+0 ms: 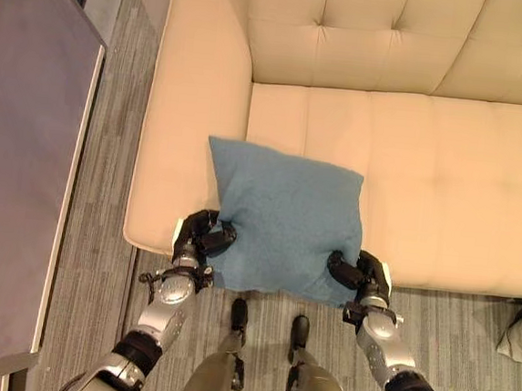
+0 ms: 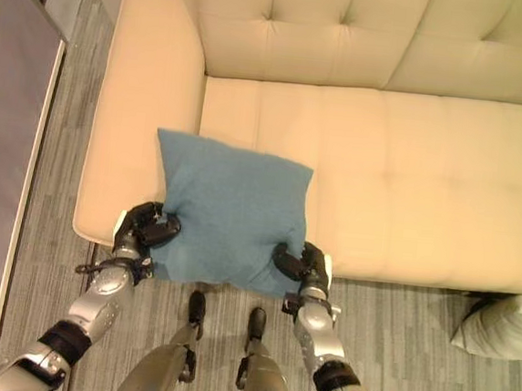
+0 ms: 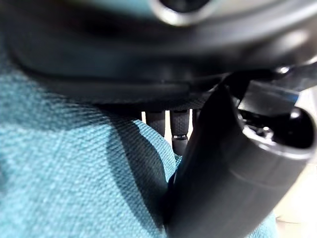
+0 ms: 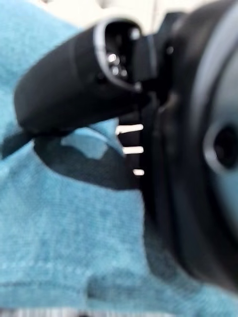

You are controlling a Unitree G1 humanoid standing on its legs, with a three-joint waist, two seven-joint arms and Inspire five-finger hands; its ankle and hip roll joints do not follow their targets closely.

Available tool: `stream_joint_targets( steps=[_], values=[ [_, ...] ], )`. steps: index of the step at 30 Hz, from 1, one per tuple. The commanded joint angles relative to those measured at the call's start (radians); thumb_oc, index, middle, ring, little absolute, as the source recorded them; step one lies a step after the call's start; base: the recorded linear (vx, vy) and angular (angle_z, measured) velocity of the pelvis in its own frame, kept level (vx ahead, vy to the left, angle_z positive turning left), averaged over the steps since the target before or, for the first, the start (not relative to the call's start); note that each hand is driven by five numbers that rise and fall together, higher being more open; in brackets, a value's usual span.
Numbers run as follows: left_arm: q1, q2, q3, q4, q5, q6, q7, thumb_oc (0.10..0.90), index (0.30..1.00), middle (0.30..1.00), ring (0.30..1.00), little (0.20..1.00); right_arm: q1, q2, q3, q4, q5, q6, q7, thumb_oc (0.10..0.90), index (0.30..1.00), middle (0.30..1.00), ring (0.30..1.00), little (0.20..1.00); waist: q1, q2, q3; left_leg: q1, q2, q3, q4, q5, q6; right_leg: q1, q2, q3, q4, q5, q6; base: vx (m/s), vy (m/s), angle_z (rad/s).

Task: Pick up all the scattered cushions and arrange them neatly on the sofa.

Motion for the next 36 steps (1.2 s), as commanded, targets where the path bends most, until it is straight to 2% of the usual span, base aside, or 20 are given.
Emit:
stream_joint_targets(
  steps=[1,3,4,8,10,12,13,14,17,19,22,26,27,31,34,36],
  values=[
    [-0.018,-0.078,-0.054,-0.120,0.068,-0.061,-0.114,0.400,0.300,0.300,0.300,0.300,0.004,0.049,-0.001,-0.255,-0.053,-0.116,0.073,0.400,0.300,0.300,0.300,0.300,-0.018,-0.029,-0.131,0.067,0.020,-0.025,0.075,-0.184,-0.033,0.042,-0.041,-0.024,0.024,-0.098,0.049,0.04,-0.153,0.01],
    [-0.002,-0.074,-0.052,-0.137,0.065,-0.061,-0.115,0.400,0.300,0.300,0.300,0.300,0.023,0.045,-0.005,-0.281,-0.068,-0.118,0.069,0.400,0.300,0.300,0.300,0.300,-0.020,-0.032,-0.131,0.071,0.027,-0.025,0.097,-0.192,-0.036,0.056,-0.035,-0.022,0.026,-0.107,0.044,-0.01,-0.109,0.02],
    [0.024,-0.068,-0.048,-0.165,0.055,-0.063,-0.119,0.400,0.300,0.300,0.300,0.300,0.053,0.031,-0.016,-0.337,-0.094,-0.128,0.065,0.400,0.300,0.300,0.300,0.300,-0.024,-0.045,-0.130,0.064,0.043,-0.025,0.168,-0.206,-0.045,0.081,-0.022,-0.015,0.030,-0.121,0.031,-0.01,-0.131,-0.04],
    [0.059,-0.066,-0.044,-0.186,0.034,-0.061,-0.122,0.400,0.300,0.300,0.300,0.300,0.093,0.009,-0.024,-0.401,-0.128,-0.129,0.065,0.400,0.300,0.300,0.300,0.300,-0.026,-0.063,-0.131,0.055,0.059,-0.041,0.263,-0.212,-0.052,0.123,-0.008,-0.011,0.039,-0.136,0.015,0.03,-0.087,-0.03],
    [0.064,-0.071,-0.049,-0.189,0.029,-0.060,-0.121,0.400,0.300,0.300,0.300,0.300,0.105,0.003,-0.030,-0.430,-0.136,-0.130,0.062,0.400,0.300,0.300,0.300,0.300,-0.021,-0.068,-0.123,0.036,0.029,-0.090,0.307,-0.209,-0.052,0.126,-0.008,-0.003,0.061,-0.143,0.008,0.01,0.012,-0.03],
    [0.067,-0.073,-0.053,-0.188,0.037,-0.059,-0.122,0.400,0.300,0.300,0.300,0.300,0.108,-0.002,-0.035,-0.441,-0.146,-0.128,0.064,0.400,0.300,0.300,0.300,0.300,-0.021,-0.074,-0.128,0.021,-0.023,-0.137,0.290,-0.241,-0.045,0.129,-0.006,0.011,0.073,-0.147,0.009,0.04,0.040,-0.10],
    [0.067,-0.073,-0.053,-0.188,0.037,-0.059,-0.122,0.400,0.300,0.300,0.300,0.300,0.109,-0.002,-0.035,-0.441,-0.146,-0.127,0.063,0.400,0.300,0.300,0.300,0.300,-0.021,-0.074,-0.128,0.023,-0.024,-0.137,0.289,-0.241,-0.044,0.130,-0.007,0.010,0.073,-0.148,0.009,0.09,0.074,-0.21],
    [0.068,-0.076,-0.057,-0.185,0.046,-0.055,-0.125,0.400,0.300,0.300,0.300,0.300,0.114,-0.006,-0.046,-0.450,-0.155,-0.124,0.060,0.400,0.300,0.300,0.300,0.300,-0.021,-0.076,-0.137,-0.002,-0.062,-0.140,0.274,-0.230,-0.041,0.138,-0.001,0.015,0.075,-0.146,0.014,0.06,0.053,-0.22],
    [0.072,-0.074,-0.053,-0.183,0.055,-0.054,-0.131,0.400,0.300,0.300,0.300,0.300,0.110,-0.004,-0.045,-0.457,-0.162,-0.122,0.063,0.400,0.300,0.300,0.300,0.300,-0.018,-0.073,-0.150,0.018,-0.056,-0.126,0.237,-0.226,-0.031,0.145,0.009,0.042,0.081,-0.152,0.019,0.11,0.133,-0.18],
    [0.096,-0.058,-0.043,-0.196,0.062,-0.053,-0.141,0.400,0.300,0.300,0.300,0.300,0.110,0.012,-0.045,-0.454,-0.158,-0.117,0.071,0.400,0.300,0.300,0.300,0.300,-0.013,-0.077,-0.171,0.044,-0.062,-0.125,0.224,-0.232,-0.016,0.144,0.000,0.054,0.103,-0.151,0.036,0.16,0.215,-0.48],
    [0.126,-0.038,-0.024,-0.211,0.068,-0.052,-0.146,0.400,0.300,0.300,0.300,0.300,0.108,0.027,-0.036,-0.453,-0.157,-0.109,0.086,0.400,0.300,0.300,0.300,0.300,0.009,-0.078,-0.179,0.080,-0.052,-0.089,0.204,-0.240,0.003,0.136,-0.014,0.054,0.153,-0.155,0.057,0.10,0.182,-0.66],
    [0.170,-0.006,0.003,-0.235,0.074,-0.044,-0.155,0.400,0.300,0.300,0.300,0.300,0.108,0.043,-0.021,-0.462,-0.160,-0.096,0.113,0.400,0.300,0.300,0.300,0.300,0.021,-0.072,-0.157,0.143,-0.033,-0.042,0.192,-0.261,0.038,0.073,-0.050,0.026,0.335,-0.129,0.111,0.06,0.125,-0.72],
    [0.185,-0.004,0.017,-0.238,0.076,-0.045,-0.155,0.400,0.300,0.300,0.300,0.300,0.119,0.049,-0.017,-0.468,-0.162,-0.092,0.125,0.400,0.300,0.300,0.300,0.300,0.026,-0.068,-0.151,0.171,-0.027,-0.027,0.184,-0.276,0.048,0.039,-0.077,-0.006,0.378,-0.109,0.124,0.08,0.070,-0.51],
    [0.207,-0.007,0.028,-0.240,0.078,-0.043,-0.159,0.400,0.300,0.300,0.300,0.300,0.112,0.040,-0.004,-0.476,-0.175,-0.085,0.139,0.400,0.300,0.300,0.300,0.300,0.030,-0.065,-0.156,0.223,-0.019,-0.013,0.152,-0.303,0.047,0.009,-0.138,-0.069,0.260,-0.079,0.117,0.13,-0.042,-0.37],
    [0.206,-0.015,0.031,-0.241,0.072,-0.048,-0.159,0.400,0.300,0.300,0.300,0.300,0.100,0.028,0.001,-0.478,-0.180,-0.080,0.134,0.400,0.300,0.300,0.300,0.300,0.021,-0.066,-0.154,0.264,-0.021,-0.022,0.136,-0.317,0.036,-0.028,-0.143,-0.070,0.158,-0.028,0.122,0.20,-0.103,-0.27],
    [0.203,-0.017,0.031,-0.238,0.070,-0.049,-0.157,0.400,0.300,0.300,0.300,0.300,0.099,0.026,0.001,-0.481,-0.185,-0.076,0.130,0.400,0.300,0.300,0.300,0.300,0.017,-0.064,-0.152,0.279,-0.017,-0.032,0.134,-0.325,0.031,-0.036,-0.138,-0.067,0.149,-0.020,0.124,0.16,-0.107,0.00]
  ],
)
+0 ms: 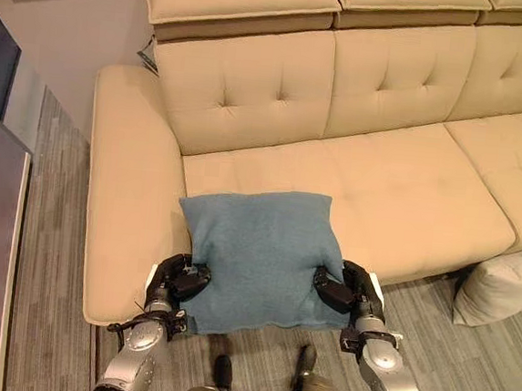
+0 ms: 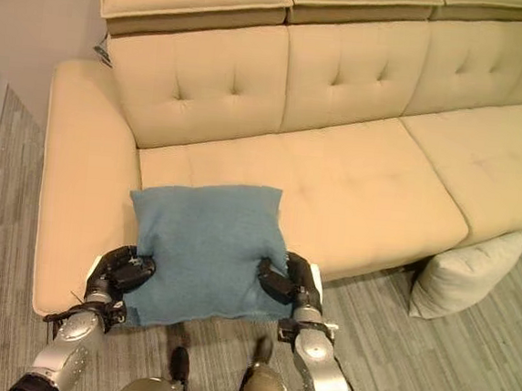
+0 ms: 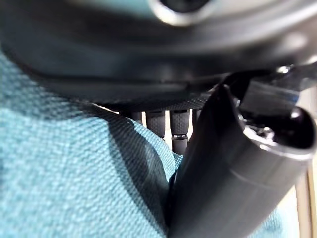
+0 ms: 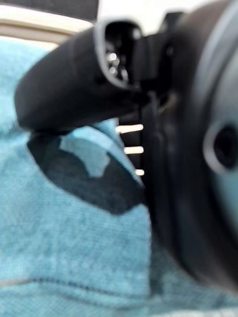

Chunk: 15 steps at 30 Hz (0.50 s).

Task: Pick up all the scattered cushions and arrange them neatly on the sofa.

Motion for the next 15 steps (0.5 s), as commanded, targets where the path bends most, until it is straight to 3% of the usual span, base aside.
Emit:
stream_joint_targets(
  steps=[1,3,4,8,11,15],
  values=[
    [-0.048,-0.061,-0.076,-0.135,0.060,-0.091,-0.096,0.400,0.300,0.300,0.300,0.300,-0.093,0.031,0.014,-0.180,0.002,-0.127,0.030,0.400,0.300,0.300,0.300,0.300,-0.002,-0.007,-0.113,0.026,-0.003,-0.131,0.105,-0.179,-0.021,0.041,0.065,0.007,-0.022,0.019,0.010,0.25,-0.212,0.23],
    [-0.034,-0.067,-0.079,-0.137,0.068,-0.089,-0.100,0.400,0.300,0.300,0.300,0.300,-0.080,0.025,0.012,-0.184,-0.004,-0.128,0.030,0.400,0.300,0.300,0.300,0.300,-0.005,-0.014,-0.125,0.037,0.008,-0.136,0.122,-0.200,-0.032,0.065,0.074,0.005,-0.036,0.021,-0.004,0.28,-0.248,0.51],
    [-0.026,-0.081,-0.088,-0.137,0.061,-0.090,-0.103,0.400,0.300,0.300,0.300,0.300,-0.074,0.012,0.003,-0.181,-0.007,-0.136,0.023,0.400,0.300,0.300,0.300,0.300,-0.010,-0.013,-0.140,0.035,0.035,-0.141,0.148,-0.205,-0.058,0.095,0.098,-0.007,-0.046,0.003,-0.023,0.22,-0.250,0.49],
    [-0.047,-0.096,-0.113,-0.126,0.058,-0.087,-0.107,0.400,0.300,0.300,0.300,0.300,-0.076,-0.012,-0.004,-0.186,-0.003,-0.145,0.010,0.400,0.300,0.300,0.300,0.300,-0.016,-0.016,-0.137,-0.057,0.086,-0.150,0.325,-0.121,-0.106,0.157,0.134,-0.043,-0.087,-0.021,-0.066,0.13,-0.258,0.38],
    [-0.064,-0.102,-0.118,-0.122,0.050,-0.089,-0.106,0.400,0.300,0.300,0.300,0.300,-0.076,-0.021,-0.007,-0.184,-0.001,-0.141,0.010,0.400,0.300,0.300,0.300,0.300,-0.014,-0.019,-0.134,-0.098,0.097,-0.136,0.362,-0.109,-0.104,0.187,0.145,-0.063,-0.109,-0.038,-0.079,0.05,-0.097,0.01],
    [-0.069,-0.108,-0.122,-0.112,0.057,-0.079,-0.110,0.400,0.300,0.300,0.300,0.300,-0.068,-0.023,-0.015,-0.179,0.003,-0.137,0.010,0.400,0.300,0.300,0.300,0.300,-0.004,-0.035,-0.135,-0.159,0.063,-0.096,0.306,-0.137,-0.087,0.225,0.143,-0.083,-0.134,-0.054,-0.081,0.11,-0.066,0.19]
  ],
)
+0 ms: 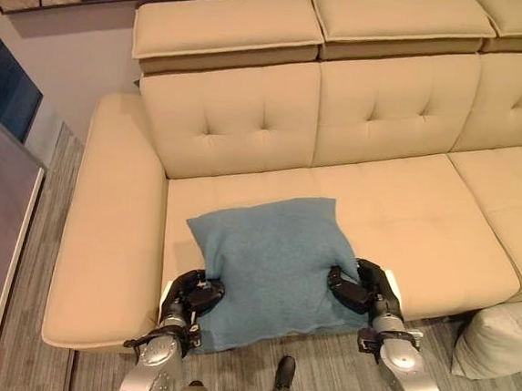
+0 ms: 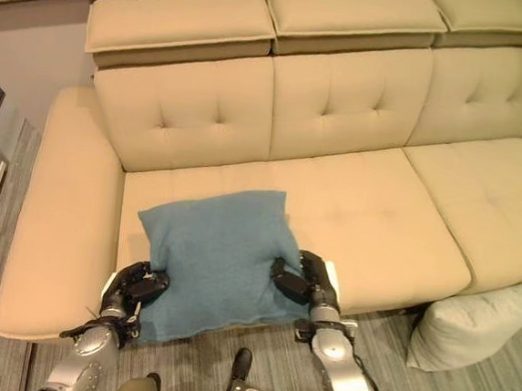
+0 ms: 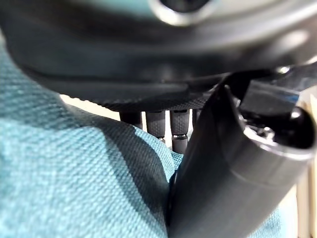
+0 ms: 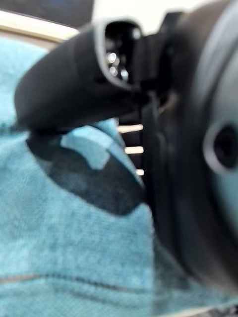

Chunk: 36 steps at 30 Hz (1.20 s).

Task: Pick up all the scattered cushions and arrange them neatly on the sofa.

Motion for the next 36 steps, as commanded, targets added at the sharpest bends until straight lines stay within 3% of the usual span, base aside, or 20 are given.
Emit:
stream_joint_targets(
  steps=[1,5,6,8,10,13,15,18,21,28,36],
  values=[
    [-0.086,-0.011,-0.072,-0.105,0.059,-0.079,-0.092,0.400,0.300,0.300,0.300,0.300,-0.083,0.081,0.027,-0.165,0.008,-0.154,0.022,0.400,0.300,0.300,0.300,0.300,0.006,-0.035,-0.068,0.003,-0.060,0.052,-0.060,-0.071,0.037,0.051,-0.042,-0.002,0.046,-0.133,0.111,0.11,-0.033,0.17],
    [-0.077,-0.013,-0.063,-0.101,0.055,-0.074,-0.095,0.400,0.300,0.300,0.300,0.300,-0.070,0.096,0.011,-0.164,0.008,-0.153,0.012,0.400,0.300,0.300,0.300,0.300,0.026,-0.025,-0.066,-0.034,-0.092,0.127,-0.127,-0.011,0.047,0.088,-0.013,-0.009,0.039,-0.153,0.110,0.12,0.030,0.17],
    [-0.066,-0.012,-0.056,-0.104,0.059,-0.070,-0.091,0.400,0.300,0.300,0.300,0.300,-0.070,0.106,0.011,-0.166,0.001,-0.153,0.012,0.400,0.300,0.300,0.300,0.300,0.034,-0.015,-0.074,0.021,-0.102,0.123,-0.193,-0.014,0.057,0.106,-0.001,0.000,0.043,-0.167,0.116,0.19,0.145,0.02],
    [-0.056,-0.006,-0.051,-0.115,0.058,-0.069,-0.091,0.400,0.300,0.300,0.300,0.300,-0.067,0.118,0.005,-0.165,0.001,-0.154,0.010,0.400,0.300,0.300,0.300,0.300,0.037,-0.018,-0.084,0.032,-0.119,0.092,-0.212,-0.005,0.064,0.101,-0.005,0.001,0.067,-0.175,0.122,0.14,0.147,-0.23],
    [-0.041,0.005,-0.039,-0.128,0.066,-0.066,-0.090,0.400,0.300,0.300,0.300,0.300,-0.061,0.132,0.003,-0.163,-0.013,-0.147,0.018,0.400,0.300,0.300,0.300,0.300,0.040,-0.017,-0.098,0.079,-0.127,0.106,-0.261,-0.011,0.089,0.084,-0.028,0.002,0.153,-0.184,0.141,0.12,0.187,-0.04],
    [-0.041,0.028,-0.024,-0.151,0.064,-0.074,-0.077,0.400,0.300,0.300,0.300,0.300,-0.073,0.157,0.005,-0.163,-0.013,-0.142,0.021,0.400,0.300,0.300,0.300,0.300,0.028,-0.006,-0.066,0.104,-0.121,0.096,-0.264,-0.013,0.115,-0.021,-0.070,0.029,0.362,-0.156,0.191,0.00,0.138,-0.04],
    [-0.045,0.032,-0.022,-0.153,0.067,-0.076,-0.074,0.400,0.300,0.300,0.300,0.300,-0.073,0.161,0.003,-0.164,-0.014,-0.144,0.020,0.400,0.300,0.300,0.300,0.300,0.025,-0.004,-0.065,0.104,-0.123,0.089,-0.269,-0.014,0.118,-0.041,-0.066,0.056,0.382,-0.162,0.193,0.01,0.028,0.06],
    [-0.056,0.035,-0.016,-0.164,0.074,-0.090,-0.067,0.400,0.300,0.300,0.300,0.300,-0.074,0.165,-0.010,-0.165,-0.018,-0.147,0.012,0.400,0.300,0.300,0.300,0.300,0.019,0.001,-0.068,0.112,-0.129,0.062,-0.289,-0.014,0.117,-0.058,-0.066,0.120,0.312,-0.166,0.181,0.04,-0.028,0.43],
    [-0.070,0.036,-0.021,-0.163,0.085,-0.094,-0.069,0.400,0.300,0.300,0.300,0.300,-0.076,0.160,-0.015,-0.164,-0.031,-0.148,0.004,0.400,0.300,0.300,0.300,0.300,0.015,-0.012,-0.075,0.108,-0.142,0.050,-0.292,-0.016,0.110,-0.023,-0.079,0.133,0.193,-0.151,0.172,0.05,-0.059,0.30],
    [-0.089,0.033,-0.021,-0.177,0.116,-0.092,-0.056,0.400,0.300,0.300,0.300,0.300,-0.101,0.126,0.002,-0.159,-0.096,-0.132,-0.026,0.400,0.300,0.300,0.300,0.300,0.017,-0.008,-0.114,0.137,-0.127,0.040,-0.369,0.005,0.085,0.048,-0.045,0.099,0.052,-0.126,0.159,0.09,-0.097,0.13],
    [-0.259,0.026,-0.069,-0.157,0.155,-0.118,0.013,0.400,0.300,0.300,0.300,0.300,-0.246,0.102,0.055,-0.147,-0.184,-0.137,-0.112,0.400,0.300,0.300,0.300,0.300,0.001,0.007,-0.077,0.066,-0.108,0.027,-0.377,0.031,0.061,0.009,-0.027,0.074,-0.019,-0.099,0.155,-0.06,-0.064,0.03]
  ],
)
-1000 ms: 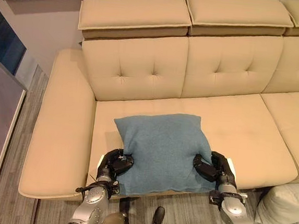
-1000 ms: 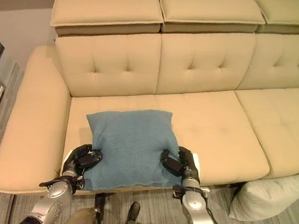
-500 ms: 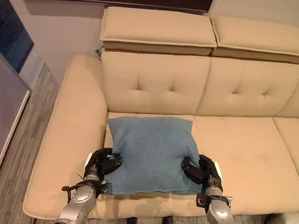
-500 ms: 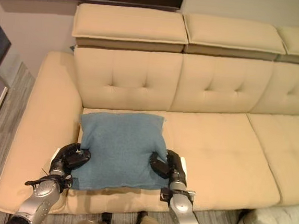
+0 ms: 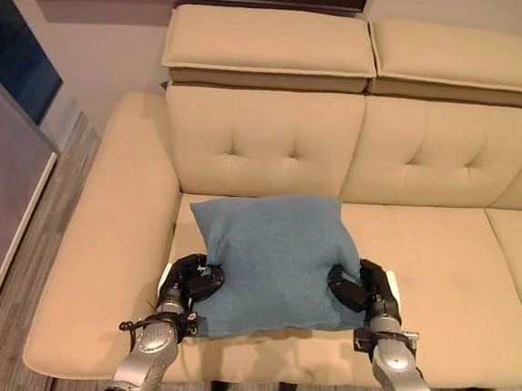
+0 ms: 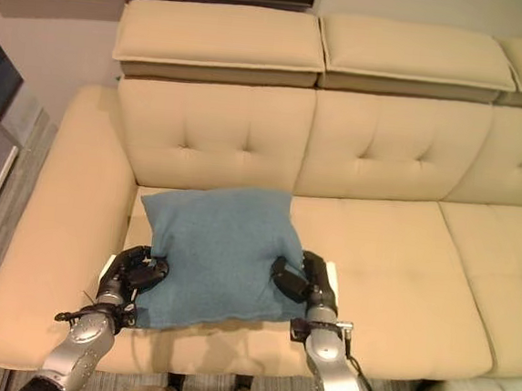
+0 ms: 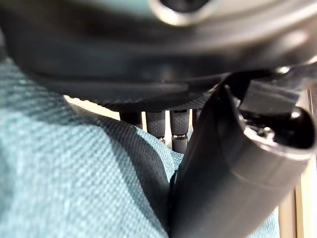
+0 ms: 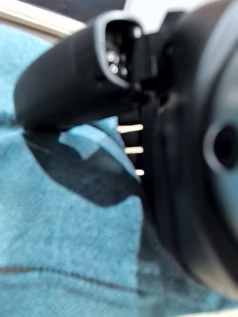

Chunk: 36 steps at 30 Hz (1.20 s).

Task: Pick up all the scattered cushions and arrange them neatly on the sofa.

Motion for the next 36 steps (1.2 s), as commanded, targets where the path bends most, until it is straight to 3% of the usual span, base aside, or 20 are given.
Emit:
stream_joint_targets(
  steps=[1,4,6,10,14,20,21,22,25,27,33,36],
  values=[
    [-0.226,-0.033,-0.097,-0.088,0.081,-0.143,0.008,0.400,0.300,0.300,0.300,0.300,-0.211,0.044,0.063,-0.141,-0.074,-0.140,-0.047,0.400,0.300,0.300,0.300,0.300,0.010,0.011,-0.062,-0.023,-0.004,0.007,0.001,-0.093,-0.022,0.017,-0.008,-0.030,0.015,-0.133,0.053,-0.20,-0.037,0.01],
    [-0.415,-0.023,-0.131,-0.034,0.109,-0.176,0.083,0.400,0.300,0.300,0.300,0.300,-0.380,0.043,0.109,-0.104,-0.123,-0.153,-0.135,0.400,0.300,0.300,0.300,0.300,0.003,0.022,-0.035,-0.113,-0.003,-0.005,0.001,-0.061,-0.029,-0.071,-0.003,-0.028,0.009,-0.111,0.055,-0.19,-0.010,0.02],
    [-0.611,0.015,-0.158,0.020,0.153,-0.204,0.164,0.400,0.300,0.300,0.300,0.300,-0.561,0.022,0.128,-0.040,-0.167,-0.161,-0.234,0.400,0.300,0.300,0.300,0.300,0.001,0.032,-0.034,-0.197,-0.005,-0.012,0.001,-0.039,-0.046,-0.149,0.002,-0.023,0.007,-0.091,0.058,-0.16,0.009,0.02],
    [-0.741,0.032,-0.157,0.039,0.208,-0.231,0.243,0.400,0.300,0.300,0.300,0.300,-0.703,-0.020,0.140,0.005,-0.249,-0.156,-0.332,0.400,0.300,0.300,0.300,0.300,0.003,0.036,-0.046,-0.273,-0.012,-0.021,0.001,-0.017,-0.057,-0.218,0.001,-0.022,0.010,-0.076,0.056,-0.07,0.012,0.12],
    [-0.900,0.049,-0.168,0.070,0.312,-0.250,0.362,0.400,0.300,0.300,0.300,0.300,-0.891,-0.112,0.181,0.070,-0.414,-0.112,-0.481,0.400,0.300,0.300,0.300,0.300,0.013,0.040,-0.054,-0.346,-0.020,-0.032,0.001,-0.004,-0.070,-0.295,-0.004,-0.010,0.020,-0.072,0.052,-0.01,0.011,0.02],
    [-1.052,0.061,-0.189,0.226,0.330,-0.229,0.414,0.400,0.300,0.300,0.300,0.300,-1.041,-0.140,0.262,0.241,-0.429,-0.055,-0.520,0.400,0.300,0.300,0.300,0.300,0.022,0.036,-0.058,-0.413,-0.026,-0.037,0.001,0.010,-0.081,-0.364,-0.012,-0.005,0.026,-0.060,0.053,-0.02,0.007,0.08],
    [-1.092,0.071,-0.201,0.289,0.314,-0.226,0.402,0.664,0.695,0.695,0.695,0.695,-1.084,-0.141,0.298,0.316,-0.402,-0.050,-0.499,0.800,0.900,0.900,0.900,0.900,0.024,0.035,-0.055,-0.423,-0.026,-0.035,0.001,0.014,-0.081,-0.376,-0.011,-0.004,0.026,-0.055,0.053,-0.04,0.006,0.05],
    [-1.119,0.083,-0.214,0.326,0.302,-0.222,0.391,0.800,0.900,0.900,0.900,0.900,-1.117,-0.140,0.325,0.370,-0.372,-0.048,-0.477,0.800,0.900,0.900,0.900,0.900,0.027,0.032,-0.053,-0.431,-0.027,-0.035,0.001,0.017,-0.082,-0.382,-0.009,-0.002,0.024,-0.049,0.054,-0.05,-0.005,0.05],
    [-1.267,0.143,-0.287,0.511,0.246,-0.192,0.332,0.800,0.900,0.900,0.900,0.900,-1.245,-0.142,0.447,0.560,-0.258,-0.026,-0.358,0.800,0.900,0.900,0.900,0.900,0.034,0.022,-0.042,-0.467,-0.024,-0.035,0.001,0.033,-0.088,-0.419,-0.005,0.000,0.013,-0.025,0.064,-0.06,-0.027,0.01],
    [-1.270,0.161,-0.279,0.532,0.215,-0.192,0.322,0.800,0.900,0.900,0.900,0.900,-1.253,-0.141,0.460,0.558,-0.226,-0.027,-0.331,0.800,0.900,0.900,0.900,0.900,0.035,0.018,-0.041,-0.477,-0.025,-0.036,0.001,0.036,-0.088,-0.430,-0.003,0.003,0.010,-0.021,0.066,-0.04,-0.018,-0.03],
    [-1.107,0.216,-0.208,0.482,0.252,-0.161,0.305,0.800,0.900,0.900,0.900,0.900,-1.141,-0.161,0.416,0.449,-0.227,-0.044,-0.298,0.800,0.900,0.900,0.900,0.900,0.030,0.011,-0.052,-0.476,-0.028,-0.041,0.001,0.034,-0.087,-0.428,-0.001,0.004,0.007,-0.024,0.064,-0.01,-0.007,-0.04],
    [-0.967,0.234,-0.148,0.453,0.277,-0.146,0.278,0.800,0.900,0.900,0.900,0.900,-1.004,-0.203,0.353,0.389,-0.237,-0.048,-0.267,0.800,0.900,0.900,0.900,0.900,0.028,0.009,-0.054,-0.456,-0.030,-0.047,0.001,0.030,-0.089,-0.404,-0.003,-0.003,0.007,-0.031,0.058,0.00,-0.047,0.04]
  ],
)
